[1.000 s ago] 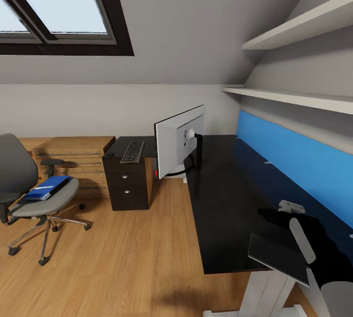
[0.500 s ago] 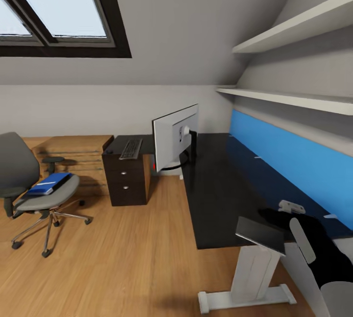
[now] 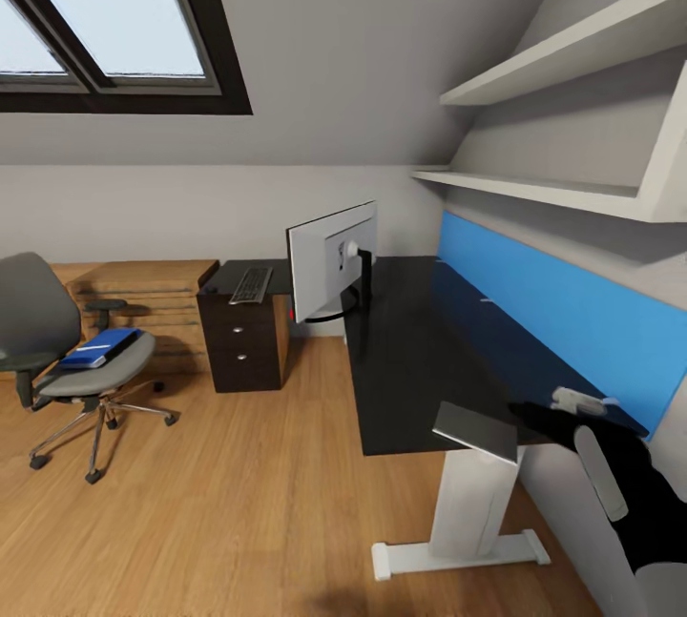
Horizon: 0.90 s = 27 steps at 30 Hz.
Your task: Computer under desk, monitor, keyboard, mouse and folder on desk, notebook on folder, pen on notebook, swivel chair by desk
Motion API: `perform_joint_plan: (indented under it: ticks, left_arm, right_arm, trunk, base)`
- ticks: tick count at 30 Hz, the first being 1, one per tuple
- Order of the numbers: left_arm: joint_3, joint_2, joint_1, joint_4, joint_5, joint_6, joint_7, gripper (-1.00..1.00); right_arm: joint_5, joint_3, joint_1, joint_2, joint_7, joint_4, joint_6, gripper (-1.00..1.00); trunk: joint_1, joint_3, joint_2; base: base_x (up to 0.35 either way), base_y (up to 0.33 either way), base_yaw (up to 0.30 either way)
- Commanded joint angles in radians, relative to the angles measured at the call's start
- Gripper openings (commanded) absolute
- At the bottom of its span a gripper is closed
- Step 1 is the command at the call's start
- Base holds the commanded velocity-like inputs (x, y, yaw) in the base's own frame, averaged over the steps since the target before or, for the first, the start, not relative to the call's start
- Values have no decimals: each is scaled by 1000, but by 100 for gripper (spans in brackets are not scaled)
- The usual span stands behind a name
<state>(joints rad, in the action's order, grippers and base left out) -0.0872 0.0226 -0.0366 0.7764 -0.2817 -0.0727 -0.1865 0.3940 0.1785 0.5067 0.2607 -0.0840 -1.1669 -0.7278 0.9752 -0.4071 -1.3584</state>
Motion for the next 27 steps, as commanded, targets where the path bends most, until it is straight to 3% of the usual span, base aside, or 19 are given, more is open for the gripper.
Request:
perform_joint_plan:
  ticks: [1, 6, 9, 10, 15, 20, 21, 25, 27]
  left_arm:
    - [0, 0, 0, 1, -11, -2, -1, 100]
    - [0, 0, 0, 1, -10, -3, -1, 100]
    - [0, 0, 0, 1, -10, -4, -1, 100]
    - [0, -1, 0, 1, -10, -4, -1, 100]
    - [0, -1, 0, 5, -10, -5, -1, 100]
    - [-1, 0, 0, 14, -12, -7, -3, 100]
    - [-1, 0, 0, 14, -12, -7, -3, 100]
    - [0, 0, 0, 16, -13, -3, -1, 100]
    - [-1, 1, 0, 24, -14, -1, 2, 100]
  right_arm:
    - [13, 6, -7, 0, -8, -10, -3, 100]
    - [79, 31, -60, -1, 9, -44, 9, 100]
    - [157, 66, -86, 1, 36, -50, 27, 100]
    - [193, 96, -97, 1, 52, -51, 36, 100]
    - [276, 194, -125, 0, 110, -36, 47, 100]
    - [369, 263, -141, 3, 267, 75, 47, 100]
    - [391, 296, -142, 4, 309, 110, 44, 100]
    - [417, 356, -144, 2, 379, 149, 42, 100]
    - [418, 358, -144, 1, 381, 151, 43, 100]
  trunk:
    - [0, -1, -1]
    - [0, -1, -1]
    - [0, -1, -1]
    - [0, -1, -1]
    - [0, -1, -1]
    - [0, -1, -1]
    - [4, -4, -8]
    - [19, -17, -36]
    - [27, -23, -50]
  base:
    - [-29, -22, 0]
    - [-13, -10, 0]
    - [-4, -3, 0]
    - [-2, -2, 0]
    - [-1, 0, 0]
    - [0, 0, 0]
    - [0, 0, 0]
    - [0, 0, 0]
    - [0, 0, 0]
